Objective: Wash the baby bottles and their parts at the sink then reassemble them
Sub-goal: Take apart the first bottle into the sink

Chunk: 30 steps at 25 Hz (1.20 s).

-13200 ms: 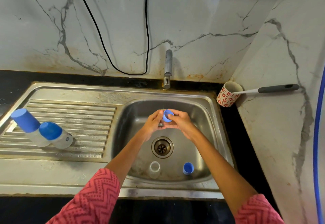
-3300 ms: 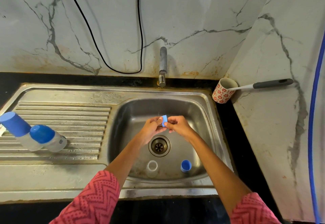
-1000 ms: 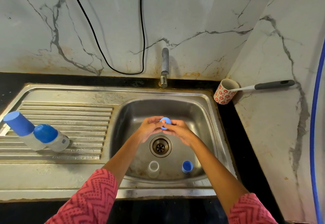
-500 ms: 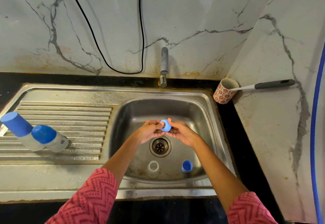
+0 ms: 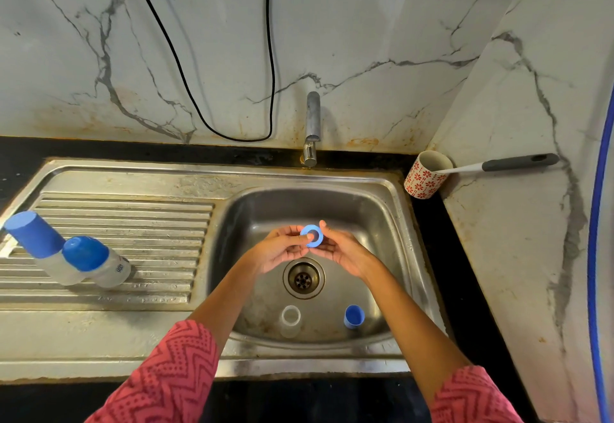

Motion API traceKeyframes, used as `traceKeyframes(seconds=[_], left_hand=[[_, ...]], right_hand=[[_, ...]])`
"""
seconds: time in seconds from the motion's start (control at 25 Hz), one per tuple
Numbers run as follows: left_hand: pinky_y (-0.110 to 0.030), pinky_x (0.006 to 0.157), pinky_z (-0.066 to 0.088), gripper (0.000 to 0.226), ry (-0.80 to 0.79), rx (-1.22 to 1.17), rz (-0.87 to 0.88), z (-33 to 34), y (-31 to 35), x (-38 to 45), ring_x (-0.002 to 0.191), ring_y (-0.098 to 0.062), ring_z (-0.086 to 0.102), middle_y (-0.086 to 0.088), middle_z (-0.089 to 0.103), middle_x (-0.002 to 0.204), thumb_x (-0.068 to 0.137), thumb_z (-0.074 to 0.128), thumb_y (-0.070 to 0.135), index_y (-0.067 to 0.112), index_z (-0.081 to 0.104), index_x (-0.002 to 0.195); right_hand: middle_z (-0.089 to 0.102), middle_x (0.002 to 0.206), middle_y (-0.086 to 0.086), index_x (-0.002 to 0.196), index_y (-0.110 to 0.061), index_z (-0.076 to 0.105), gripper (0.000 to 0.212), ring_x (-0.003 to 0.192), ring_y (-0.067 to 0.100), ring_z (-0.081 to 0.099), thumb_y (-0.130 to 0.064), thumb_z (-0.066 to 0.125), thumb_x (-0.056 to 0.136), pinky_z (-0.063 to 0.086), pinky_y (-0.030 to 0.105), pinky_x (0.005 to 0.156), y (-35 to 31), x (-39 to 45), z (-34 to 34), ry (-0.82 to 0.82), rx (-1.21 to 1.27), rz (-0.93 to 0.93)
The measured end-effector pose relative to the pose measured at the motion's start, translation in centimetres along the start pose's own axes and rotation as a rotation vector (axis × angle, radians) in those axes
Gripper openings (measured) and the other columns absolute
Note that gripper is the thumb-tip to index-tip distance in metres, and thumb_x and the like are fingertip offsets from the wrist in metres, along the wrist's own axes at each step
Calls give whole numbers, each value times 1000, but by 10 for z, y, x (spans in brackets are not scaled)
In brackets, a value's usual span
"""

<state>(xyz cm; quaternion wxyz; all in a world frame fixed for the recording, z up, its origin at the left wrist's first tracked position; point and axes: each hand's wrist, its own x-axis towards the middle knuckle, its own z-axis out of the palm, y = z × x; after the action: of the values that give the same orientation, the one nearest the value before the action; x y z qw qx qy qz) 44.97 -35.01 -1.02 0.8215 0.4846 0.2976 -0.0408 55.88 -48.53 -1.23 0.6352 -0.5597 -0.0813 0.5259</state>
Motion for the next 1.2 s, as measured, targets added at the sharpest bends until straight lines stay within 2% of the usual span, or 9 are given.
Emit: traceKeyframes(seconds=[0.16, 0.44, 0.64, 0.8, 0.92, 1.0, 1.04, 1.12, 1.2], left_hand=[[-26, 75, 58, 19, 6, -54, 22, -1, 2, -2, 86, -17, 70, -11, 68, 102, 90, 57, 10, 7, 62, 108], [-33, 83, 56, 27, 84, -17, 31, 3, 5, -4, 93, -21, 65, -16, 65, 111, 94, 51, 11, -1, 58, 117], [-42, 97, 44, 30, 88, 48, 39, 11, 13, -9, 96, -20, 59, -12, 62, 105, 100, 40, 13, -2, 52, 123], [-43, 94, 45, 30, 86, 70, 91, 10, 21, -19, 107, -24, 56, -14, 58, 116, 100, 41, 10, -2, 51, 126], [-41, 93, 47, 31, 71, 66, 86, 6, 26, -23, 106, -24, 58, -16, 59, 119, 99, 42, 11, 1, 50, 127], [-40, 93, 47, 31, 58, -25, 72, 4, 29, -27, 100, -25, 61, -19, 59, 117, 101, 40, 15, 0, 50, 126], [-39, 93, 47, 32, 52, -83, 83, 4, 29, -29, 96, -26, 62, -19, 61, 111, 102, 38, 19, -1, 51, 124], [-37, 92, 48, 39, 46, -177, 142, 5, 32, -35, 94, -25, 63, -18, 64, 102, 102, 34, 29, 0, 54, 116], [-34, 90, 51, 39, 42, -188, 216, 3, 39, -40, 96, -24, 64, -17, 66, 102, 100, 38, 34, 1, 56, 113]], right_hand=[[67, 106, 15, 114, 1, 60, 26, 93, 20, 68, -12, 58, 92, 57, 26, 79, -1, 1, 1, 8, -31, -63], [68, 102, 12, 112, 1, 61, 24, 92, 19, 67, -11, 59, 92, 58, 23, 74, -6, 4, 9, 65, -125, -81], [67, 98, 11, 115, 0, 58, 24, 90, 19, 65, -13, 50, 97, 57, 23, 73, -8, 4, 20, 56, -87, -58], [66, 98, 10, 112, 0, 59, 21, 92, 19, 65, -10, 53, 95, 57, 24, 76, -13, -4, 30, 53, -82, -109], [66, 91, 8, 93, -4, 62, 6, 85, 17, 65, -3, 63, 87, 57, 26, 80, -15, -10, 38, 115, -172, -208], [65, 86, 8, 84, -7, 62, 13, 83, 19, 63, -2, 73, 79, 55, 30, 85, -20, -11, 44, 220, -288, -284], [65, 83, 7, 82, -8, 63, 16, 80, 17, 62, -4, 77, 74, 54, 29, 83, -23, -13, 48, 276, -369, -322], [65, 81, 5, 85, -3, 67, 22, 72, 12, 58, -9, 82, 70, 51, 19, 70, -32, -16, 57, 355, -534, -388], [66, 84, 6, 92, 3, 69, 27, 70, 10, 57, -9, 81, 70, 46, 8, 60, -41, -17, 65, 391, -678, -451]])
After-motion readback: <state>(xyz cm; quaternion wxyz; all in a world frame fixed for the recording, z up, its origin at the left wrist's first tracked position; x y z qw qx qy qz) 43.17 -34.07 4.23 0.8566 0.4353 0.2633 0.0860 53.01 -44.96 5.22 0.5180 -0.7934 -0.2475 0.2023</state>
